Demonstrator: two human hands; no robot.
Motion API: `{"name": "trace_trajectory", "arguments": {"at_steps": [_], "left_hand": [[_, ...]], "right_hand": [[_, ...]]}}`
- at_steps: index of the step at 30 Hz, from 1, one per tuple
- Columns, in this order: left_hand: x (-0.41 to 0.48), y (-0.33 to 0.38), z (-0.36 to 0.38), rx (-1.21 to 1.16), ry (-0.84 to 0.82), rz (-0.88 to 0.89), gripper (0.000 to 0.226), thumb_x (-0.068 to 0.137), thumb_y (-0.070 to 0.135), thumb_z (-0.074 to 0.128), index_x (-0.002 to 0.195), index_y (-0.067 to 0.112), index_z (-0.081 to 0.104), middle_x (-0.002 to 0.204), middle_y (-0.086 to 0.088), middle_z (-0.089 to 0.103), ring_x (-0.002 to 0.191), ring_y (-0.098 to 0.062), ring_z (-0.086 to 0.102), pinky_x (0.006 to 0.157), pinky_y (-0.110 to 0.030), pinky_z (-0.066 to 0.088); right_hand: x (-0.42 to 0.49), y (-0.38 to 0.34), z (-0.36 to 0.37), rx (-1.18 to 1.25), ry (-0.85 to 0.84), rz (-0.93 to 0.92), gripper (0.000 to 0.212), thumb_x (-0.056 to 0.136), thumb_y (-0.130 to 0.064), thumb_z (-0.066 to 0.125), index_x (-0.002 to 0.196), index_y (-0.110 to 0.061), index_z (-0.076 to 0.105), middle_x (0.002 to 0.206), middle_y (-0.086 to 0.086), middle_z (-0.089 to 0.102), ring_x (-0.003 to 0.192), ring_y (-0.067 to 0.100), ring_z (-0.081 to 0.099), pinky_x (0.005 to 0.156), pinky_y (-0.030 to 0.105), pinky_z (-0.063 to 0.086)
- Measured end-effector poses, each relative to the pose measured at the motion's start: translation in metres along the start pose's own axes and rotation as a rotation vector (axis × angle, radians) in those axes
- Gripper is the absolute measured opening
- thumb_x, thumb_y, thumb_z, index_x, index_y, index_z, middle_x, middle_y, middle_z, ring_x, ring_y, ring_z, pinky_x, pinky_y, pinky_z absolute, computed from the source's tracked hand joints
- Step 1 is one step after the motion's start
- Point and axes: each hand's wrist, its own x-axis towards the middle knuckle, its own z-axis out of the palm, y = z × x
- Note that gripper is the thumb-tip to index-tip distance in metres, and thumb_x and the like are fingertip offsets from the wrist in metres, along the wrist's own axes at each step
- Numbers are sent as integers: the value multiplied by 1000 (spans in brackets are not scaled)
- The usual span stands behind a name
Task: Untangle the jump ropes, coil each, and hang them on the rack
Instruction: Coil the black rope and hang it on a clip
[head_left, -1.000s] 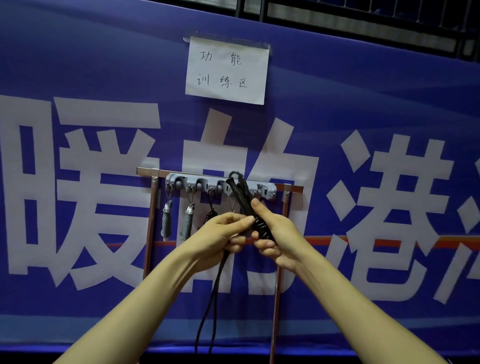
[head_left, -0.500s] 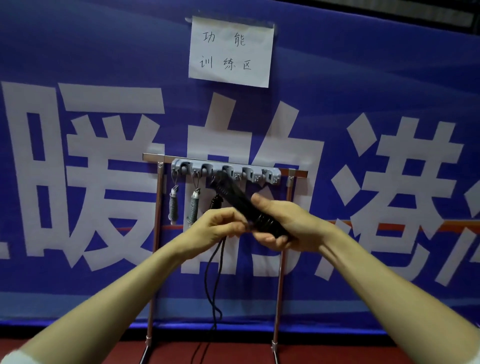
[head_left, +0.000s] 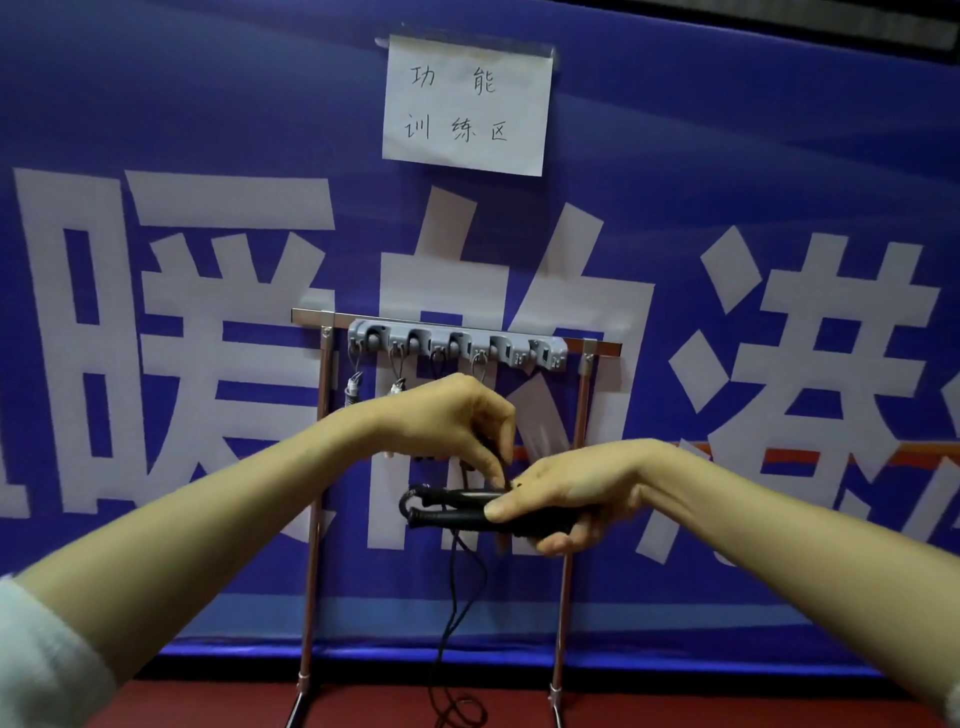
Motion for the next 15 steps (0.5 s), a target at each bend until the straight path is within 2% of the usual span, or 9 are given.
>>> {"name": "trace_trajectory", "arguments": {"at_steps": [3,5,7,9,10,11,13,15], "left_hand": [[1,1,4,271,42,-69,18,83,28,76,82,19,60,69,7,60,59,-4,56,57,-17,44],[1,0,10,195,55,-201,20,89,33,68,81,18,59,60,7,60,50,-5,54,54,-18,44],[2,-1,21,-100,95,-336,30,93,40,61,82,12,62,56,6,61,49,-11,54,53,-22,46],[4,2,34,-540,98,-436,45,95,49,49,85,8,65,64,1,64,54,-13,55,55,-23,47],[5,4,38,-779,102,-457,49,97,51,44,89,7,66,69,-2,66,58,-13,57,60,-24,49],[7,6,42,-1006,130,-457,50,98,49,41,92,7,67,73,-3,66,63,-13,59,66,-25,52],[10,10,43,-1345,227,-408,39,98,40,45,97,7,66,74,-2,66,69,-13,63,76,-28,54],[13,14,40,-1488,279,-328,25,94,32,51,97,11,64,66,3,63,67,-10,63,80,-28,53]], "right_hand": [[-3,-7,-5,-452,386,79,41,89,-52,61,101,-13,65,71,1,55,57,11,47,51,23,35],[-2,-8,-5,-860,689,151,38,93,-49,55,109,-15,62,77,-2,57,68,14,54,57,27,39],[-1,-6,-6,-1188,992,176,33,98,-42,47,117,-17,57,95,0,63,87,21,62,63,31,38],[1,-4,-13,-1317,1199,112,32,102,-37,40,122,-14,51,109,6,65,97,27,64,64,33,36],[2,-4,-18,-1339,1276,63,31,103,-34,39,123,-13,50,109,8,65,95,28,65,62,34,35],[3,-4,-22,-1346,1357,-18,29,102,-32,41,121,-12,51,104,9,65,88,30,66,59,34,35],[2,-3,-26,-1348,1482,-159,24,91,-28,62,109,-11,61,81,10,66,60,30,65,46,30,34],[1,-2,-31,-1335,1565,-268,28,75,-24,79,95,-10,67,62,9,60,39,27,55,39,23,26]]}}
